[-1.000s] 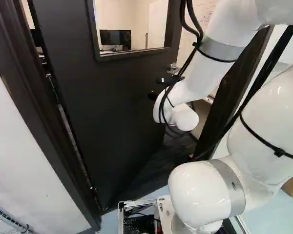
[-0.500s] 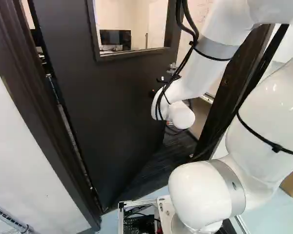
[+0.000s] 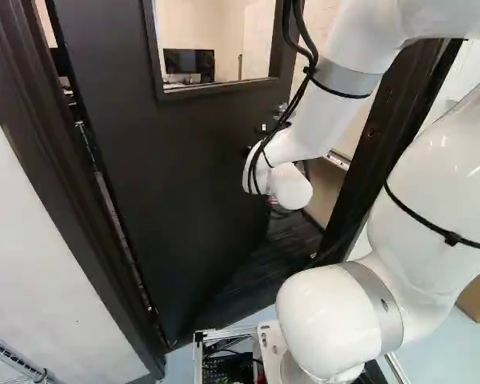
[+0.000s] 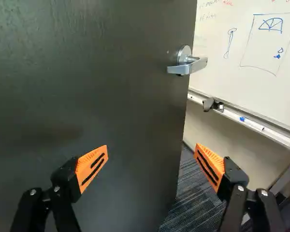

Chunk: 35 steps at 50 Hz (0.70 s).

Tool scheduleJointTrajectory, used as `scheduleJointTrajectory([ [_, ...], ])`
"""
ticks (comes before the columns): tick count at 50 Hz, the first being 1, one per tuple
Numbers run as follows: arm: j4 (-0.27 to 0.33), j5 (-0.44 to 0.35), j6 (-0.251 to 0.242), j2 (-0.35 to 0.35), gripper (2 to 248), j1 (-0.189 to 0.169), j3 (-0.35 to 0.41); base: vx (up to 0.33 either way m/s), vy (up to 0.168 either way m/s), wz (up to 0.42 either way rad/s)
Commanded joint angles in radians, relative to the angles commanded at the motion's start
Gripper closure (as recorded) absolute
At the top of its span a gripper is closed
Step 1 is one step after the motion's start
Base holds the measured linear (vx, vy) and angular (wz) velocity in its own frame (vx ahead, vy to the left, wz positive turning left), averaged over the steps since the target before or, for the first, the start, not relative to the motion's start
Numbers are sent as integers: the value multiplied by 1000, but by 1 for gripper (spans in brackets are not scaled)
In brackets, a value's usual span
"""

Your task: Open the door and move inside

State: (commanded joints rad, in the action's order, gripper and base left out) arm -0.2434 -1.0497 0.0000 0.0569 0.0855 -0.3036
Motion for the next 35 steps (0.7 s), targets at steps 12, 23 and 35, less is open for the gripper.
scheduleJointTrajectory([
  [12, -31, 0, 0, -8, 3, 27, -8, 0, 0, 0],
  [23, -54, 0, 0, -16, 3, 53, -15, 0, 0, 0],
  [35, -80, 0, 0, -28, 3, 80, -28, 0, 0, 0],
])
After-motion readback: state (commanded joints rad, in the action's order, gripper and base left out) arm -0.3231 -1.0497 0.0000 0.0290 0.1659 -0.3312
